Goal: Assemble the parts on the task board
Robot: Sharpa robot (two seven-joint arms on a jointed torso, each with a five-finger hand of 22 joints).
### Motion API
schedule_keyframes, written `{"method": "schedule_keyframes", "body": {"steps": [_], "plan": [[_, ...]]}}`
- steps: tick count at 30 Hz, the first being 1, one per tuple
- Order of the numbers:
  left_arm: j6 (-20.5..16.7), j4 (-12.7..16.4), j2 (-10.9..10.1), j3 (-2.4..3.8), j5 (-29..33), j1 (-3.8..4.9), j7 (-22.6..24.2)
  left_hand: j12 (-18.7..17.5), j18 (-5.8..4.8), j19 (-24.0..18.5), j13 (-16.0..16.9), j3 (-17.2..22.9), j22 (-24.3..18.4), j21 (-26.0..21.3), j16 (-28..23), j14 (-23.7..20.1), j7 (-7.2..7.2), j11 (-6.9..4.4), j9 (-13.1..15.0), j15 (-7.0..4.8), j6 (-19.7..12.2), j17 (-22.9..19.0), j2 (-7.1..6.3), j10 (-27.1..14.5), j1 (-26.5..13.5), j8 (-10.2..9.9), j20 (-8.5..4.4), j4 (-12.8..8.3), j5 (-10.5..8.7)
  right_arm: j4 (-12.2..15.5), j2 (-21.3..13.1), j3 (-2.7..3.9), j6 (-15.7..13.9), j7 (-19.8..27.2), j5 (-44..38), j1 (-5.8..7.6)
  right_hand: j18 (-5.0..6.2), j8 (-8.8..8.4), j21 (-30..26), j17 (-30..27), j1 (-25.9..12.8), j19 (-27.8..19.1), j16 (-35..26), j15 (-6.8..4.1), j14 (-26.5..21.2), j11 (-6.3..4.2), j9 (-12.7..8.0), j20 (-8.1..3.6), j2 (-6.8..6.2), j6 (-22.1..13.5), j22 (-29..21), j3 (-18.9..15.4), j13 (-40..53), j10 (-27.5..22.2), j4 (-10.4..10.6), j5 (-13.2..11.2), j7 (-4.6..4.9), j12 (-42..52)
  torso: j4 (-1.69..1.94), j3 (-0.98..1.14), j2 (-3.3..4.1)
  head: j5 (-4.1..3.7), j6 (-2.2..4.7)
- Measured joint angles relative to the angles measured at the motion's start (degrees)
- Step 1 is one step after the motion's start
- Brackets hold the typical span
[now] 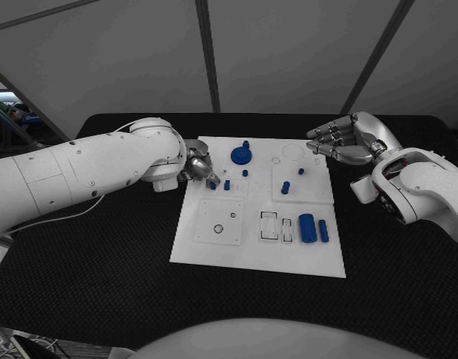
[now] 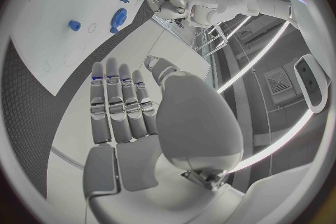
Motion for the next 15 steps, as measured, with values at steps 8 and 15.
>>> {"method": "schedule_keyframes", "body": {"steps": [8,15], "plan": [[-0.3,-0.2,-0.2,-0.07,0.1,-0.09,0.2,0.0,0.00,0.0,0.0,-0.3,0.0,0.0,0.0,-0.3,-1.05,-1.28,0.9,-0.96,0.4,0.0,-0.52,1.4,-5.6,-0.5,0.00,-3.6,0.03,0.0,0.0,0.00,0.0,0.0,0.0,0.00,0.00,0.00,0.0,-0.1,0.0,0.0,0.0,0.00,0.0,0.00,0.0,0.00,0.00,0.0,0.0,0.0,0.0,0.0,0.0,0.0,0.00,0.0,0.04,-0.03,-0.02,-0.13,0.06],[-0.6,-0.1,-0.8,-0.23,0.2,-0.30,0.1,0.4,0.00,0.2,0.6,-9.2,0.0,0.0,0.0,-0.1,-0.93,-1.17,1.3,-0.87,1.7,0.1,-0.80,1.3,-8.9,-1.3,-0.20,0.2,-0.15,-0.1,0.0,0.00,0.0,0.0,0.0,0.00,0.00,0.00,0.0,-0.1,0.0,0.0,0.0,0.00,0.0,0.00,0.0,0.00,0.00,0.0,0.0,0.0,0.0,0.0,0.0,0.0,0.00,0.0,0.04,-0.04,-0.02,-0.12,0.20]]}}
